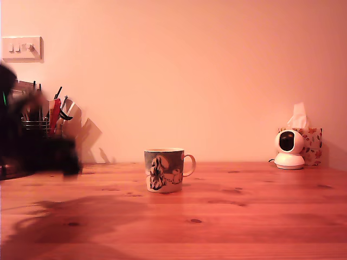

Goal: Pick up the coffee capsules on the table and drop them inside the coffee cup

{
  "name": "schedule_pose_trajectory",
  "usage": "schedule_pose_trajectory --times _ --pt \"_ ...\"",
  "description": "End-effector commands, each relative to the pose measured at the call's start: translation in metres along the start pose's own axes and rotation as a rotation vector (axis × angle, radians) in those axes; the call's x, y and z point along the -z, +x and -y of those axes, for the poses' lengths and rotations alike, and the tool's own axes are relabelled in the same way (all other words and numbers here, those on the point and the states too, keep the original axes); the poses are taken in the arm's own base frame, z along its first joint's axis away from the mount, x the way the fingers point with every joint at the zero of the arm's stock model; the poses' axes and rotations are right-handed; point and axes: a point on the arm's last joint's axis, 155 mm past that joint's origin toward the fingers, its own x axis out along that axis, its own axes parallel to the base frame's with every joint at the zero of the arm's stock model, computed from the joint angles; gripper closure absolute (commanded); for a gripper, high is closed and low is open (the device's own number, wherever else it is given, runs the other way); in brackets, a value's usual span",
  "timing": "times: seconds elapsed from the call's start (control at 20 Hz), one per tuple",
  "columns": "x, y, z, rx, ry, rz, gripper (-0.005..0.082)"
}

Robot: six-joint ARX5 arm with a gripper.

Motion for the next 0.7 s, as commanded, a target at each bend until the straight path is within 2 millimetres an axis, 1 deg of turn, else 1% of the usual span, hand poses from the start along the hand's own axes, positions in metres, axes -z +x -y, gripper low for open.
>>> schedule_pose_trajectory --times 0.0,0.15,0.3,0.4,0.65 --pt "-0.004 -0.006 0.008 0.020 -0.001 -0.013 0.0589" --pt "-0.007 -0.015 0.024 0.062 0.015 -0.068 0.0589" --pt "-0.015 -0.017 0.037 0.091 0.037 -0.133 0.0589" --pt "-0.024 -0.016 0.045 0.110 0.066 -0.176 0.0589" --pt "-0.058 -0.019 0.063 0.170 0.124 -0.228 0.0589"
